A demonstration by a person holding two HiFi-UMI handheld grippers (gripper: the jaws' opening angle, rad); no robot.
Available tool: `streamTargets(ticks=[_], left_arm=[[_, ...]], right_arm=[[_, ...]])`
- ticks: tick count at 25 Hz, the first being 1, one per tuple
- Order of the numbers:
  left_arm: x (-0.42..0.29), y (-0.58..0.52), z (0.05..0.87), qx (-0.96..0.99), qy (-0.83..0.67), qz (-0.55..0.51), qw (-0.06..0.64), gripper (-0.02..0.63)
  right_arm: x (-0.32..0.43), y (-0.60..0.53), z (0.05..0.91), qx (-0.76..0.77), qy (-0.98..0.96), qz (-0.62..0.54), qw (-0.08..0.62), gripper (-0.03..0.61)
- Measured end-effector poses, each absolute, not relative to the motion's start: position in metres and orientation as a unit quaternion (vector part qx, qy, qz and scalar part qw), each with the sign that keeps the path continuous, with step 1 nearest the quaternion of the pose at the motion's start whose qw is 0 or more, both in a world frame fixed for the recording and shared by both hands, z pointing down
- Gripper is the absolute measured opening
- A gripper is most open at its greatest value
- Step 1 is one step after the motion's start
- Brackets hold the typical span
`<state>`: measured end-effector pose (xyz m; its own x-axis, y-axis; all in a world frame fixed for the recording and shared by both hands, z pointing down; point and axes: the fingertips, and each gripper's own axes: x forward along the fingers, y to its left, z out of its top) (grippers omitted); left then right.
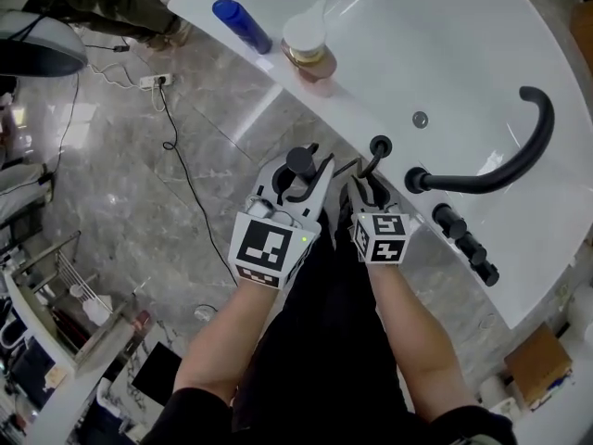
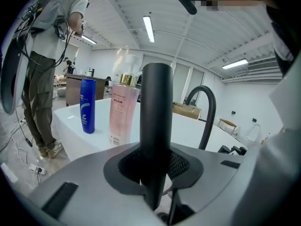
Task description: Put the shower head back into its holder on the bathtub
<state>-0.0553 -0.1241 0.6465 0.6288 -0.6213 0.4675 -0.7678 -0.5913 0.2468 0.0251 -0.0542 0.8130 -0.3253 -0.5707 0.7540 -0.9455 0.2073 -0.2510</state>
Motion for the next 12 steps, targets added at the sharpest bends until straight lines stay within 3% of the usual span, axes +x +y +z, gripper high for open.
streamTargets(ticks=[8,12], left_arm=[[-0.060,-0.124,0.648,0.869,-0.405,0.174,0.227,0.109],[-0.063,-0.124,0.624,0.866,-0.411,0.168,0.230,0.109]], right_arm=[[0.015,-0.053,0.811,0.510,-0.733,0.358,0.272,0.075],[0.001,-0.043,0.772,0.492,-0.743,0.376,0.254,0.071]])
